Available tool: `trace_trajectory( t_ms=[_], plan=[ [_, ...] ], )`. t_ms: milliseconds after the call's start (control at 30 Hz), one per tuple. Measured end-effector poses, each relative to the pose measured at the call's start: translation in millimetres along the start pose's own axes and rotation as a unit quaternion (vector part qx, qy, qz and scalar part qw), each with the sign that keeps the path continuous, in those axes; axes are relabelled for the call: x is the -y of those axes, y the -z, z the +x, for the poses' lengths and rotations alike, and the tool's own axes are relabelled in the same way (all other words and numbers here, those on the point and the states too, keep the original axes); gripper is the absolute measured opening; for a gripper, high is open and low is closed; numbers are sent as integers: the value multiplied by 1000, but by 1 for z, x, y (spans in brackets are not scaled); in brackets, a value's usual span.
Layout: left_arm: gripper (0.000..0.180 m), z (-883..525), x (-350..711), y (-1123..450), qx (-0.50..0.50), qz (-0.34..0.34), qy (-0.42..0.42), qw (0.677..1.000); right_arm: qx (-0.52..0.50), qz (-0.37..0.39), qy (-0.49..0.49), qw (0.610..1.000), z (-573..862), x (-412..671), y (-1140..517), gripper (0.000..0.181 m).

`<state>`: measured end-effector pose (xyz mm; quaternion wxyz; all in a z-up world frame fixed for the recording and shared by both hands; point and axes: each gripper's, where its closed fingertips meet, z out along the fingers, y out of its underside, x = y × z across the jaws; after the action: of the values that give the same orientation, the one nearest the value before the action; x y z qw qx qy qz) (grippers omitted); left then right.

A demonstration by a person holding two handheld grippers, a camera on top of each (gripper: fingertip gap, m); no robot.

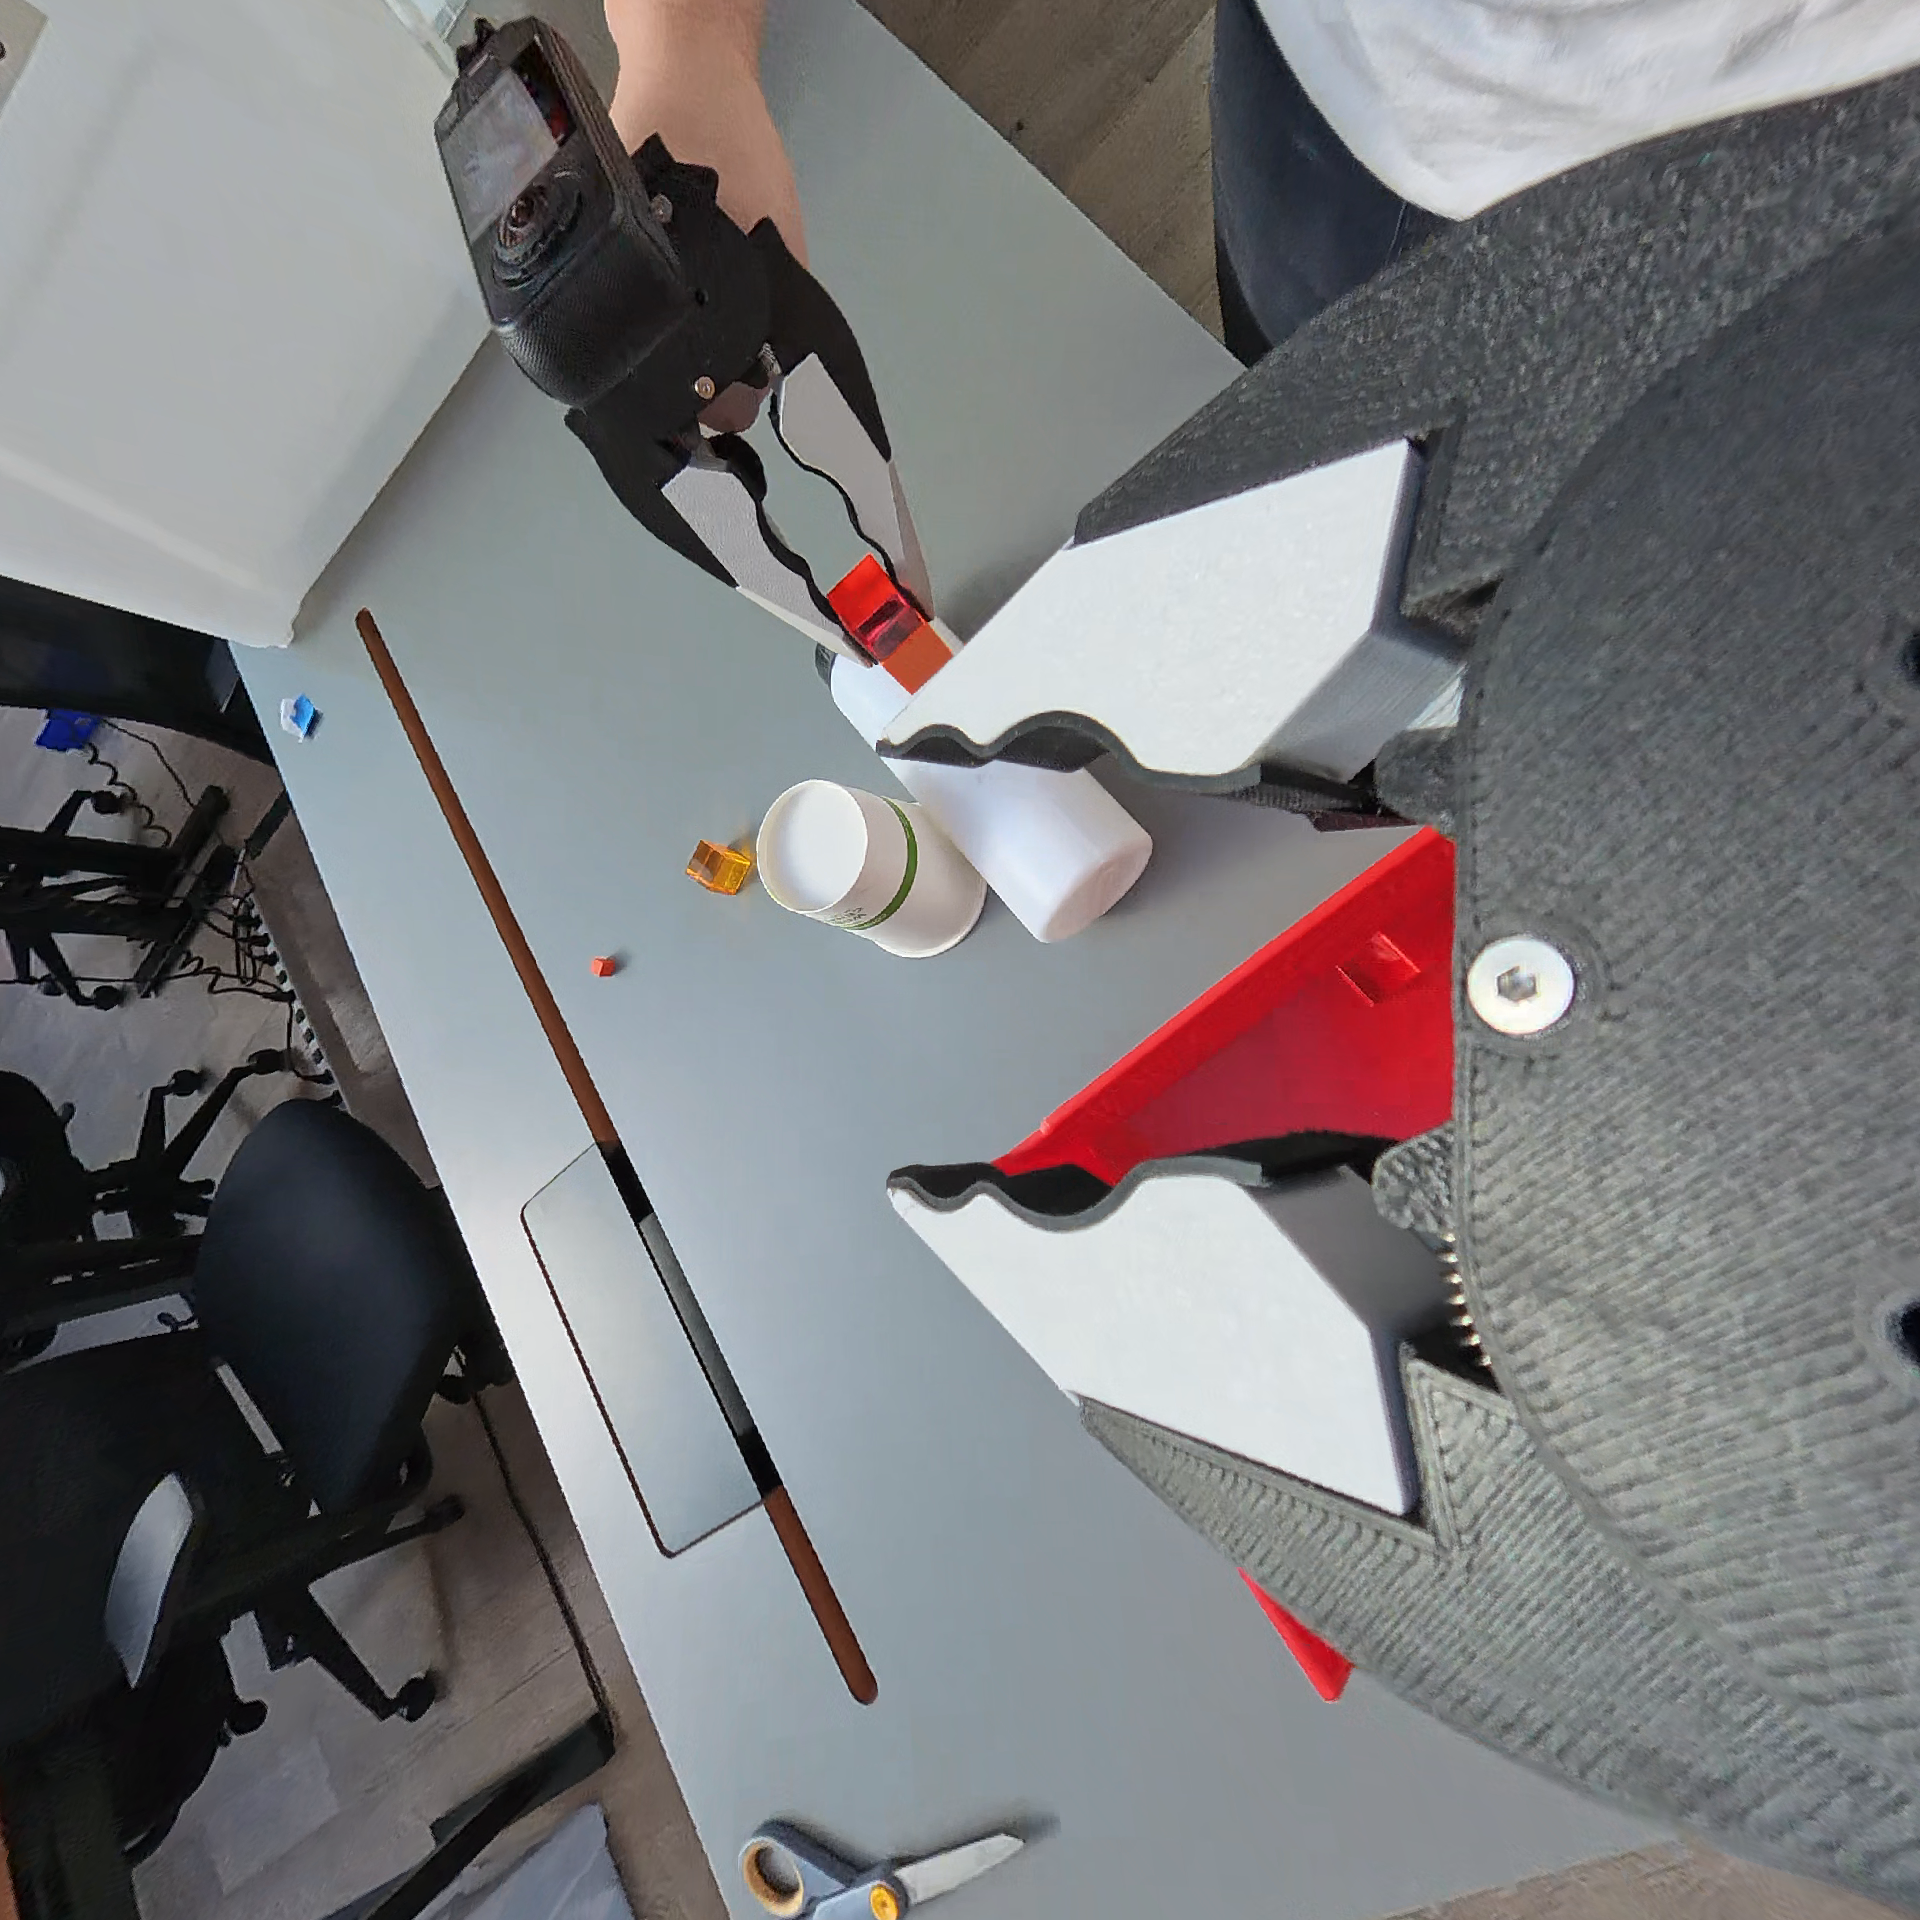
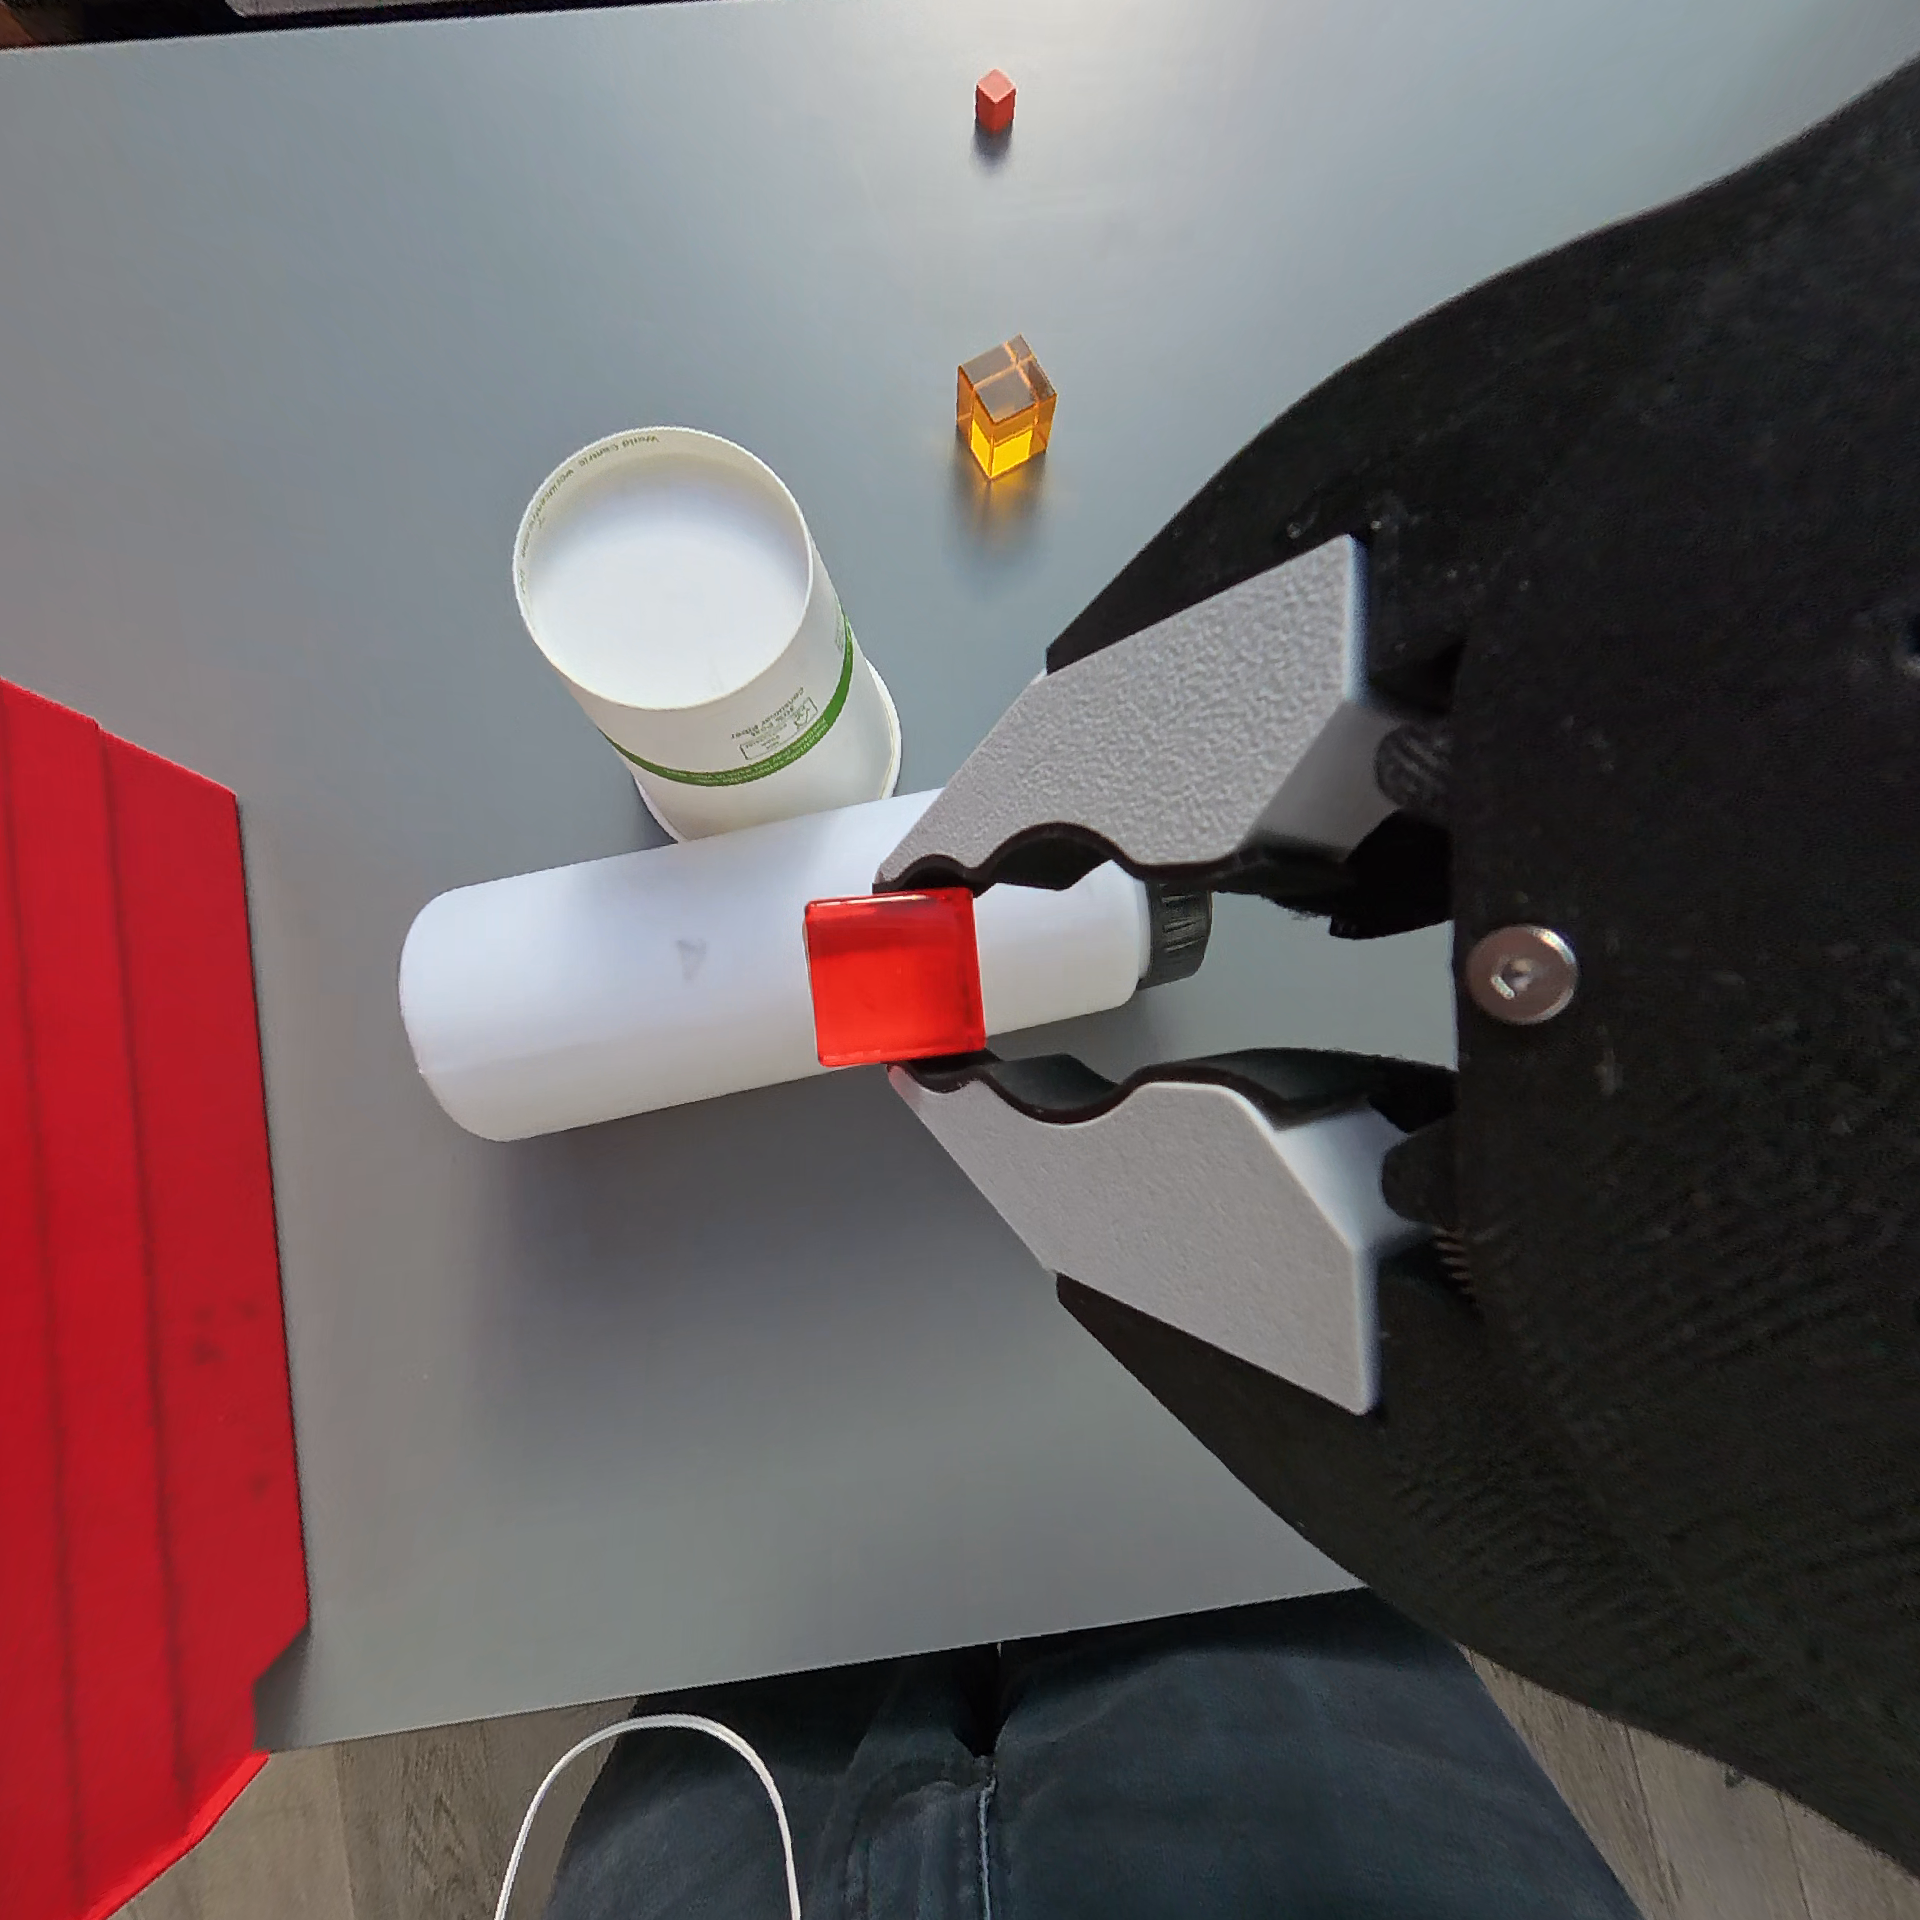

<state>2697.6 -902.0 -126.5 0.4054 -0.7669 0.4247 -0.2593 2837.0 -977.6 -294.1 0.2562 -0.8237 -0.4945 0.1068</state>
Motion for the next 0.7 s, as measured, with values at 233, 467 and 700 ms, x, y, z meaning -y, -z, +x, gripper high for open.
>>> trace_trajectory(
  t_ms=[233,467,700],
  plan=[
    [74,-6,-10,44,37,11,11,999,11,-30,23,999,10,3,-18,27],
    [73,-5,-6,52,41,22,17,999,18,-54,37,998,11,-2,-27,27],
    [72,-3,-9,50,35,23,25,999,21,-62,43,997,11,-1,-34,27]
  ],
)
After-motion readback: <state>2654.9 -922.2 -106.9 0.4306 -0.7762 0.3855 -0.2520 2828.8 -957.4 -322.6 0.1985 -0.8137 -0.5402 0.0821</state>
